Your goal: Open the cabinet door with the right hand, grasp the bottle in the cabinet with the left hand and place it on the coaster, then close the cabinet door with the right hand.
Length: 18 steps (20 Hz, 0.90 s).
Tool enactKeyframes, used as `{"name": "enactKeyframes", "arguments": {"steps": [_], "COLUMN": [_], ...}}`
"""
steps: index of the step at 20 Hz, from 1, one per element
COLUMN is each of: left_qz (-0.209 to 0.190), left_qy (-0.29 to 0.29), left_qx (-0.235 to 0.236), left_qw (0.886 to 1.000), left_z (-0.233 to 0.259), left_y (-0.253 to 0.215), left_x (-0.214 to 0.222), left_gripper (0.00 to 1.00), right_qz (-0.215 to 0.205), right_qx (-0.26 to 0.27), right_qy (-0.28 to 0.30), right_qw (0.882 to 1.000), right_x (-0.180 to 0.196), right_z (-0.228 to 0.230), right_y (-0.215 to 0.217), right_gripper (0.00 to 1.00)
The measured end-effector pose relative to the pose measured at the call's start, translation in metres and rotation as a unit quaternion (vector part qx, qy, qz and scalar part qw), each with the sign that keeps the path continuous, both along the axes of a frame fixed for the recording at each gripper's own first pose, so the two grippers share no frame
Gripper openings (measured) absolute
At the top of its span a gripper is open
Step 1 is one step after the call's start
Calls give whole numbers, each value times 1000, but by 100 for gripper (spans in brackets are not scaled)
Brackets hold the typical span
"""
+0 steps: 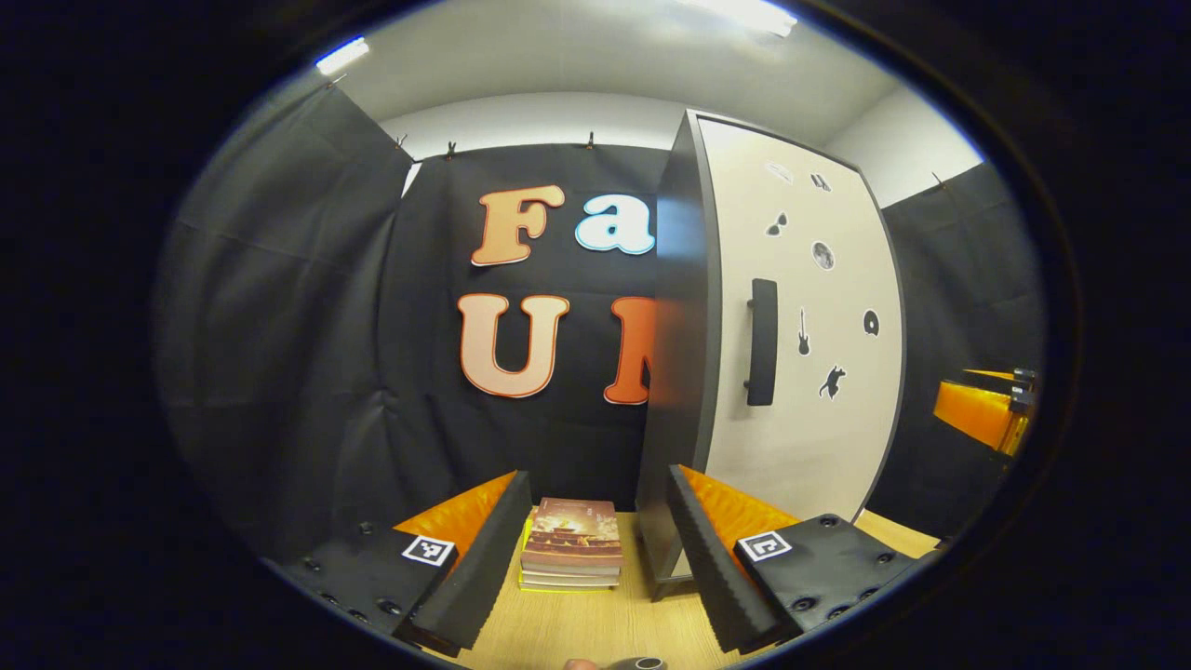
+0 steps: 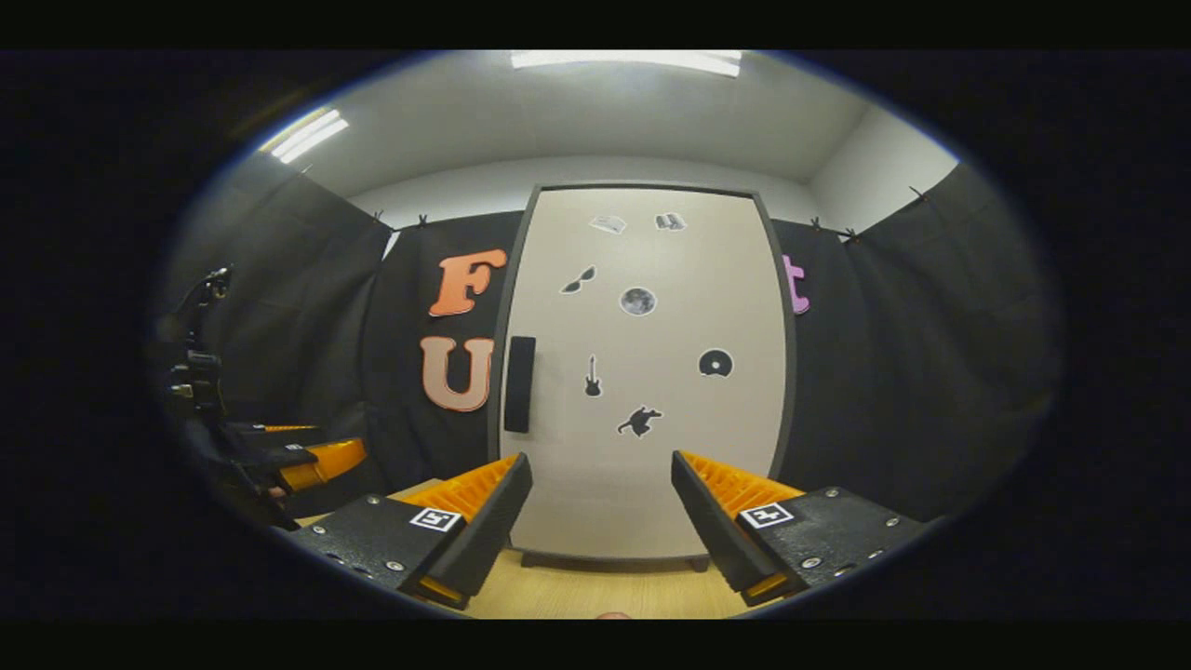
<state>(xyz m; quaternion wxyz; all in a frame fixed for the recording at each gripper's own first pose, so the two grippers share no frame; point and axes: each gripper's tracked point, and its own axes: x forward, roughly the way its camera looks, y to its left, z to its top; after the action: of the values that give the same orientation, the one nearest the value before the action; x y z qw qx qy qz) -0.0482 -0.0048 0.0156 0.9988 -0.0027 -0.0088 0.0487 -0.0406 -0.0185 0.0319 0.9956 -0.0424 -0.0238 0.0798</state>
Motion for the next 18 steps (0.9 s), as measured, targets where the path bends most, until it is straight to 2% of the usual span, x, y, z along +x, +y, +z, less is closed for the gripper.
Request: {"name": "enactKeyframes", "arguments": {"steps": [4, 5, 8, 9, 10, 13, 16, 18], "left_qz": [32, 35, 35, 34, 29, 24, 16, 16], "left_qy": [3, 3, -7, -9, -11, -16, -23, -18], "left_qx": [-2, -2, 1, 4, 6, -1, -3, 4], "left_qw": [999, 999, 999, 999, 1000, 1000, 1000, 1000], "left_z": [4, 5, 16, 21, 23, 31, 37, 35], "left_y": [-30, -37, -52, -53, -55, -53, -49, -44], "left_x": [-25, -32, -50, -54, -57, -61, -64, -65], "left_gripper": [95, 95, 94, 95, 95, 96, 95, 96], "right_qz": [2, -2, -17, -23, -27, -33, -26, -28], "right_qx": [5, 4, -4, -6, -6, 1, 7, 2], "right_qy": [3, 1, -13, -22, -30, -40, -44, -42], "right_qw": [1000, 1000, 1000, 999, 999, 999, 999, 999], "right_x": [-16, -32, -44, -50, -53, -61, -67, -67], "right_z": [-2, 11, 22, 29, 34, 45, 47, 44], "right_y": [-51, -84, -108, -113, -115, -112, -98, -92], "right_gripper": [93, 93, 93, 97, 93, 97, 89, 93]}}
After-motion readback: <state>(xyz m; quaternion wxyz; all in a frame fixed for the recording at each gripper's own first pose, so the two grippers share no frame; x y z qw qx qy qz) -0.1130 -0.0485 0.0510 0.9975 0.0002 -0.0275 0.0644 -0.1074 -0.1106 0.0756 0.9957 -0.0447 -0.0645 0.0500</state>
